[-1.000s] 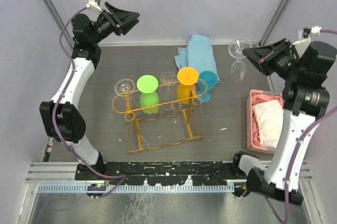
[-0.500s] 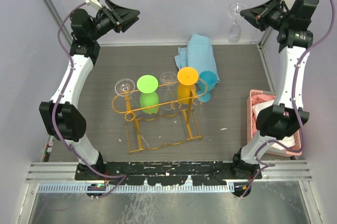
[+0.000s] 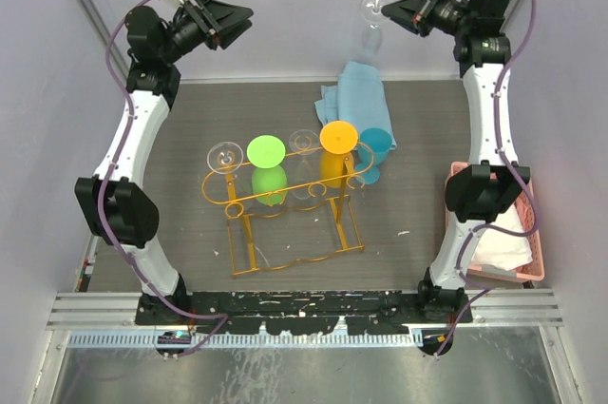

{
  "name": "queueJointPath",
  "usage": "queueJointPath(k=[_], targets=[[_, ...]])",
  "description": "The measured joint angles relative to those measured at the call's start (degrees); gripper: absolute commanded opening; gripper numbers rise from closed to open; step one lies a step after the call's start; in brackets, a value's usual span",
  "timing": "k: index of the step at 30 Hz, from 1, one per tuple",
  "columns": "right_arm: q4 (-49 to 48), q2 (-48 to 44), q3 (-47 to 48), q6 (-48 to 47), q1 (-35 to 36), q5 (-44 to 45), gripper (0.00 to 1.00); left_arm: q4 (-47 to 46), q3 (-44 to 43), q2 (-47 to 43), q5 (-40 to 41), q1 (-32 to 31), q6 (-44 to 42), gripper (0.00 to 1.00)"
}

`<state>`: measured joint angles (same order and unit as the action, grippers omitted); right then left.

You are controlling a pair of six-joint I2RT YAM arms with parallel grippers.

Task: Place the wine glass upside down on the wine glass rack
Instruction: Turn the wine glass upside down at the wine rack.

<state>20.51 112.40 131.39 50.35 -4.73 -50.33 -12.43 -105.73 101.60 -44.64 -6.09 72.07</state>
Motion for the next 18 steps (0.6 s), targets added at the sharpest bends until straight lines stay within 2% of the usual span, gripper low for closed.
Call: queueJointPath(k=[9, 18], targets=[[-5.44, 4.17, 2.49, 3.85, 5.86, -2.32, 0.01, -7.98, 0.0, 3.98, -0.63, -1.49, 8.33, 0.55], [-10.4, 4.39, 3.34, 6.91, 13.07, -2.91, 0.01, -9.9, 0.0, 4.68, -1.27, -2.78, 9.79, 0.55]])
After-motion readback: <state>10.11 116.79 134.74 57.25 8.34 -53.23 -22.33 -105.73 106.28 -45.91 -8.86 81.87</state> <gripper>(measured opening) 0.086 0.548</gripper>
